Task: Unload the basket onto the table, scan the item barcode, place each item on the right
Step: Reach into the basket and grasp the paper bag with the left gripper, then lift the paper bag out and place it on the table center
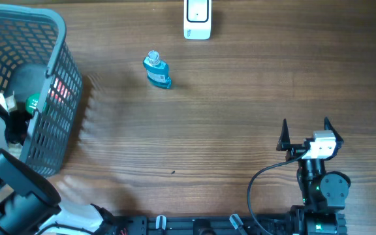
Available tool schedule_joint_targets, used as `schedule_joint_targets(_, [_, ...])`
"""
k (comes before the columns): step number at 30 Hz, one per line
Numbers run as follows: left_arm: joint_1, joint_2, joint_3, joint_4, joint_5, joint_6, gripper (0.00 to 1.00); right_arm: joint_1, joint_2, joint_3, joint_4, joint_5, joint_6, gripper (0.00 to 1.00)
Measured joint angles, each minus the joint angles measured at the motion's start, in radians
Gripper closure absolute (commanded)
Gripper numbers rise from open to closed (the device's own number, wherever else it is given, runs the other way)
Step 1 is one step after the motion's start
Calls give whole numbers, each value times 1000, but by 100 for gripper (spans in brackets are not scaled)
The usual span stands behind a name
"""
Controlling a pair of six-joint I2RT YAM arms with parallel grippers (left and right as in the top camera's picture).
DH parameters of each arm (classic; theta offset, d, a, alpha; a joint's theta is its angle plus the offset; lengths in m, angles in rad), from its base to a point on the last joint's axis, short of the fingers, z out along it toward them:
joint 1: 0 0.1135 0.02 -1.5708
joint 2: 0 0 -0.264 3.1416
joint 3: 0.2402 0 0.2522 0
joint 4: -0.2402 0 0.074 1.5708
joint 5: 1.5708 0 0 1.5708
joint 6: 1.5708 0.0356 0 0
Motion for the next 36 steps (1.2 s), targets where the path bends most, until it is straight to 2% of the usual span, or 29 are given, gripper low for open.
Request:
schedule_joint_targets(11, [-28, -365, 22, -18, 8, -104, 96, 0, 0, 0, 0, 0, 0, 0])
schedule_joint_targets(18, [-47, -520, 23, -15, 200, -213, 96, 0, 0, 0, 0, 0, 0, 0])
schedule_joint_targets(30, [-156, -873, 25, 116, 277, -234, 96, 0, 0, 0, 0, 0, 0, 0])
schedule_joint_targets(36, [-281, -957, 30, 132, 450, -234, 96, 0, 0, 0, 0, 0, 0, 0])
